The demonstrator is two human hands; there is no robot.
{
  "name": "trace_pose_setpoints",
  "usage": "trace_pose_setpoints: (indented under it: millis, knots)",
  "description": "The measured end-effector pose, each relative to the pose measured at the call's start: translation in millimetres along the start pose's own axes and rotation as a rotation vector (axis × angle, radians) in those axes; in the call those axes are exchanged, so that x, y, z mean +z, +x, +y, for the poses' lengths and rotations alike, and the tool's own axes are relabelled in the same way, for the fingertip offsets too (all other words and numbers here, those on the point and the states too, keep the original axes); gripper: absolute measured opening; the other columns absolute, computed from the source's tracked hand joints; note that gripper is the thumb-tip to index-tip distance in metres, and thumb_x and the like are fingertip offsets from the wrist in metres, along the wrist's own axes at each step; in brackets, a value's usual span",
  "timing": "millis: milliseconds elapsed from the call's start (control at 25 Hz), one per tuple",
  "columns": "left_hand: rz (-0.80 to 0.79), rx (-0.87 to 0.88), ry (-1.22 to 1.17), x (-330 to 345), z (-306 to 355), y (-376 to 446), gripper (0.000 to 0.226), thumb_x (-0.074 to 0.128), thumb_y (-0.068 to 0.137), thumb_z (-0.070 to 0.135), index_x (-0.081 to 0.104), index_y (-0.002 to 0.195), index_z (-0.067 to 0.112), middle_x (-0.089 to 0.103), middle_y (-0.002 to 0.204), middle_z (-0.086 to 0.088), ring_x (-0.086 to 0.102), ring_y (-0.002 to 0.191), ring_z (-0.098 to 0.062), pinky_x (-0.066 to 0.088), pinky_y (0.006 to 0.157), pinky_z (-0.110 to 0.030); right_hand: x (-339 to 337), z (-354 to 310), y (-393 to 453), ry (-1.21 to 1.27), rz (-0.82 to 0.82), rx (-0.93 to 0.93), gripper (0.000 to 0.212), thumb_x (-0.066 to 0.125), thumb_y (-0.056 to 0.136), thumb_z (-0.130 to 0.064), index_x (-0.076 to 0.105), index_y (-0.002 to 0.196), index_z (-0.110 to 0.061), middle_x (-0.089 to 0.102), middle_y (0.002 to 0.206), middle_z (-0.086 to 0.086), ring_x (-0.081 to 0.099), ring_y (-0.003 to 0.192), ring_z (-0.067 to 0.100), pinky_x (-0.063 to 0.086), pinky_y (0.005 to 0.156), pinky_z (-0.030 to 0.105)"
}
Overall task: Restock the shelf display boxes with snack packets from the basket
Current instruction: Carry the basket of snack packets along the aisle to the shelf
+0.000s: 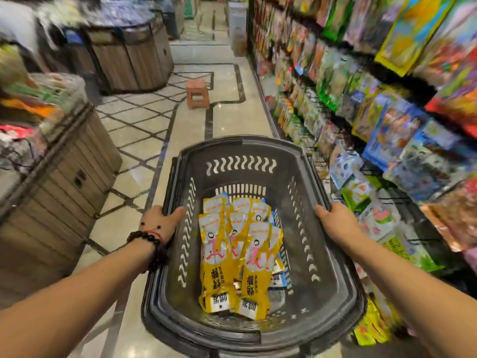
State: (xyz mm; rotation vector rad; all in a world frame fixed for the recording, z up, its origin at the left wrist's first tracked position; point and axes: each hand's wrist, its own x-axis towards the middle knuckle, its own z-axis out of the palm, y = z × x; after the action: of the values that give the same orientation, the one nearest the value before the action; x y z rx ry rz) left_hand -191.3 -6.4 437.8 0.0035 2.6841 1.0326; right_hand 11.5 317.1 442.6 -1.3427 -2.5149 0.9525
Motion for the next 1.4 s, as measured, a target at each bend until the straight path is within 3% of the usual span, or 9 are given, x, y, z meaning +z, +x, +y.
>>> trace_pose_setpoints:
  millis: [120,240,360,440,600,720,1080,1280,1400]
  knots:
    - [-0.019,-0.002,-0.039,-2,37,51,0.057,0.059,0.085,0.052,0.058,0.110,0.001,0.063,0.110,-0.018,0.060,0.098,-0.035,0.051,0.085,-0.040,-12,-30,54,0.042,-0.006,-0.018,0.038,0.052,0.091,-0.041,0.058,0.084,-0.004,0.062,0.081,0.015,0.060,0.081,0.034,0.049,0.070,0.039]
    - [-0.014,0.013,-0.004,3,94,110,0.054,0.060,0.085,0.050,0.060,0.105,0.000,0.064,0.105,-0.019,0.061,0.094,-0.034,0.048,0.078,-0.035,-21,-65,125,0.064,-0.040,-0.057,0.028,0.052,0.093,-0.036,0.054,0.079,-0.012,0.059,0.077,0.009,0.059,0.082,0.033,0.046,0.070,0.036]
    - [-0.009,0.026,0.028,11,151,171,0.054,0.061,0.084,0.051,0.063,0.102,0.000,0.066,0.104,-0.020,0.061,0.093,-0.033,0.050,0.080,-0.037,-26,-92,209,0.078,-0.052,-0.055,0.034,0.051,0.090,-0.038,0.058,0.087,-0.005,0.064,0.086,0.015,0.061,0.082,0.034,0.051,0.075,0.039]
    - [-0.002,0.017,0.019,14,182,212,0.056,0.061,0.084,0.052,0.063,0.105,0.000,0.066,0.104,-0.019,0.062,0.094,-0.033,0.049,0.079,-0.035,-31,-116,263,0.068,-0.065,-0.075,0.034,0.051,0.089,-0.040,0.057,0.082,-0.008,0.064,0.081,0.015,0.061,0.079,0.033,0.051,0.071,0.039]
    - [0.029,0.023,-0.037,23,249,303,0.049,0.062,0.085,0.047,0.065,0.101,0.001,0.067,0.091,-0.015,0.062,0.082,-0.030,0.047,0.072,-0.032,-44,-177,372,0.043,-0.039,-0.136,0.037,0.052,0.091,-0.034,0.053,0.073,-0.002,0.059,0.075,0.016,0.057,0.073,0.032,0.038,0.059,0.035]
    - [0.048,0.013,-0.033,36,292,381,0.048,0.061,0.086,0.046,0.063,0.098,-0.001,0.064,0.087,-0.014,0.058,0.078,-0.028,0.041,0.064,-0.030,-42,-217,454,0.023,-0.042,-0.139,0.039,0.053,0.092,-0.031,0.042,0.063,-0.007,0.049,0.064,0.011,0.048,0.061,0.026,0.026,0.050,0.033]
    - [0.052,0.011,0.032,90,436,672,0.054,0.057,0.081,0.059,0.061,0.095,0.006,0.065,0.098,-0.014,0.061,0.088,-0.031,0.051,0.079,-0.036,-10,-343,745,-0.030,-0.031,-0.130,0.039,0.050,0.093,-0.033,0.037,0.064,-0.012,0.043,0.063,0.006,0.041,0.056,0.020,0.023,0.048,0.032]
    - [0.022,0.018,-0.007,118,549,828,0.056,0.058,0.079,0.059,0.061,0.097,0.006,0.065,0.095,-0.010,0.061,0.089,-0.030,0.051,0.078,-0.035,-5,-402,922,0.038,-0.027,-0.107,0.034,0.052,0.093,-0.032,0.045,0.070,-0.009,0.044,0.062,0.006,0.043,0.056,0.021,0.026,0.050,0.032]
    - [0.022,0.047,-0.001,144,602,919,0.046,0.061,0.083,0.050,0.061,0.090,0.005,0.066,0.089,-0.012,0.061,0.082,-0.030,0.050,0.075,-0.034,9,-430,1030,0.061,-0.017,-0.146,0.034,0.054,0.092,-0.034,0.057,0.106,-0.003,0.059,0.085,0.013,0.060,0.084,0.033,0.037,0.065,0.033]
